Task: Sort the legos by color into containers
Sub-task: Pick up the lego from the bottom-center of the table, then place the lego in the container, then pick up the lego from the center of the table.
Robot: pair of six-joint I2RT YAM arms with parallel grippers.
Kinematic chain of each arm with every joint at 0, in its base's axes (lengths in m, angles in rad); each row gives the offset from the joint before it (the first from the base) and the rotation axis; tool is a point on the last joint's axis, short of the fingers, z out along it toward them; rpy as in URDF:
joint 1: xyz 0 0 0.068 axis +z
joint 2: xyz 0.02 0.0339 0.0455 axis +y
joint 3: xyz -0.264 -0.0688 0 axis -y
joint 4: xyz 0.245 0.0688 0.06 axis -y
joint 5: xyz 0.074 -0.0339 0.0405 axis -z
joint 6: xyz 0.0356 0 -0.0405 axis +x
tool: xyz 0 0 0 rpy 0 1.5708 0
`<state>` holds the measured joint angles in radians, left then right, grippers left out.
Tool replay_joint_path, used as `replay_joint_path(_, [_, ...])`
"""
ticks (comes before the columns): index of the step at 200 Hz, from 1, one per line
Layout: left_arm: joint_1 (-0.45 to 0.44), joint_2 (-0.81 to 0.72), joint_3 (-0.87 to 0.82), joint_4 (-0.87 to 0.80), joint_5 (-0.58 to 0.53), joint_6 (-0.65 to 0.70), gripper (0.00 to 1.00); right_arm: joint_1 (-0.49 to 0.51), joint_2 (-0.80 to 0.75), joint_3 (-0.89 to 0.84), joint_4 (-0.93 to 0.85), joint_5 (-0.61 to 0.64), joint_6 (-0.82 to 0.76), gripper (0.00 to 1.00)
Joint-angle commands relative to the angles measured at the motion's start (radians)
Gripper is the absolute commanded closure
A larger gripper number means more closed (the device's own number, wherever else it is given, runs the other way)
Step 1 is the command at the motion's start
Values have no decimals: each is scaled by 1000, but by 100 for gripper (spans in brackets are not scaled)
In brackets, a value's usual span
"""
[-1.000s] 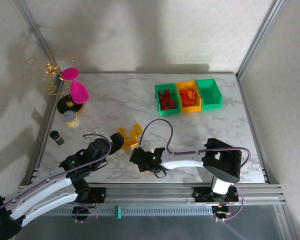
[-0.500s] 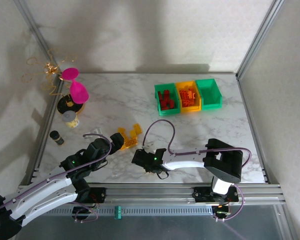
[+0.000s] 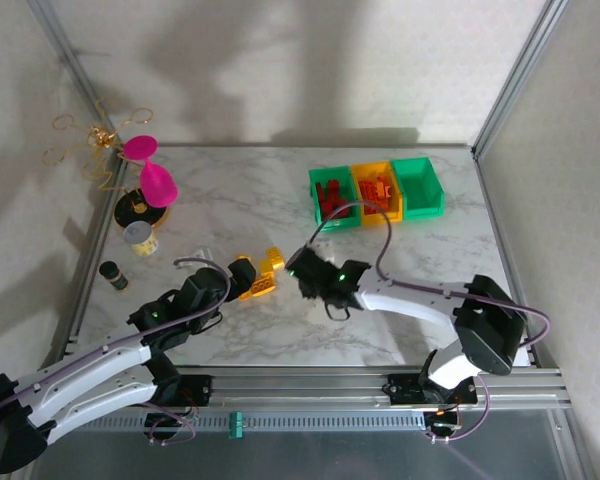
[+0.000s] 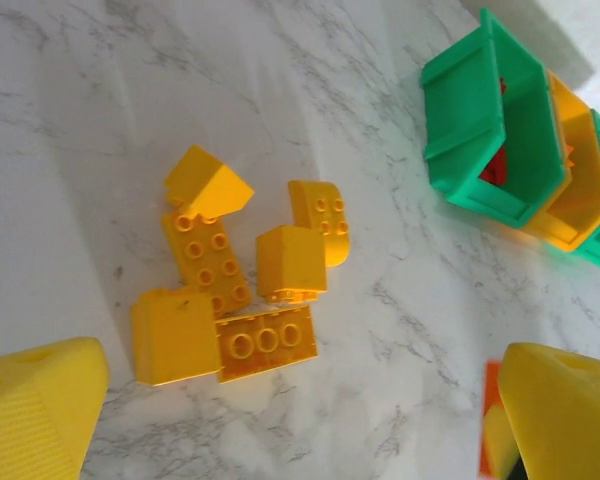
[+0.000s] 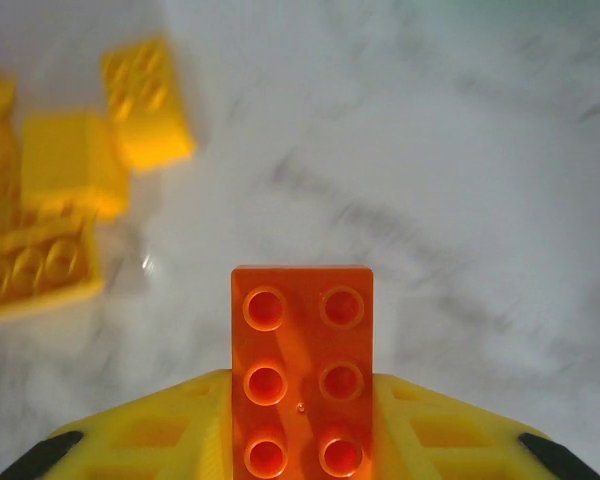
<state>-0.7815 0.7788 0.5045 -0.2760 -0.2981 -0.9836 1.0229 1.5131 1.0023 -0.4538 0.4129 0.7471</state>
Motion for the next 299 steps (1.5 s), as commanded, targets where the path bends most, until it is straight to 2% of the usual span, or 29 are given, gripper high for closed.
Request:
replay_joint_path(1, [7,47,58,65,21,33,0,-134,-46,48,22,58,-107,65])
replay_joint_path(39, [7,154,117,141,61,80,0,-403,6,153,119,34,-253,65])
replay_joint_path(68, [7,230,173,147,44,100,0,-563,148,276,166,0,-334,65])
replay_joint_path(77, [8,241,176,171,45,104,0,-597,210,333,155,17,-352,66])
replay_joint_path(98, [8,273,195,214,57,120,0,-664,337,445,165,-42,-415,66])
replay_joint_path(108, [8,294,215,217,59,129,0,-683,393,496,165,-72,-437,66])
replay_joint_path(135, [8,323,248,218,53,144,0,-712,507,599,148,-61,-458,63])
replay_joint_path(153, [8,320,249,222,50,150,0,-718,552,661,117,-71,-480,46])
replay_joint_path(183, [9,304,245,204,36,151,0,-708,510,655,106,-64,-476,38])
replay_joint_path(220, [9,255,218,184,17,136,0,-640,373,545,96,-72,-434,33])
replay_joint_path(259, [9,193,180,130,-6,114,0,-510,215,371,120,-122,-365,30])
replay_joint_path(299, [9,128,137,76,-30,91,0,-381,122,274,152,-203,-351,28])
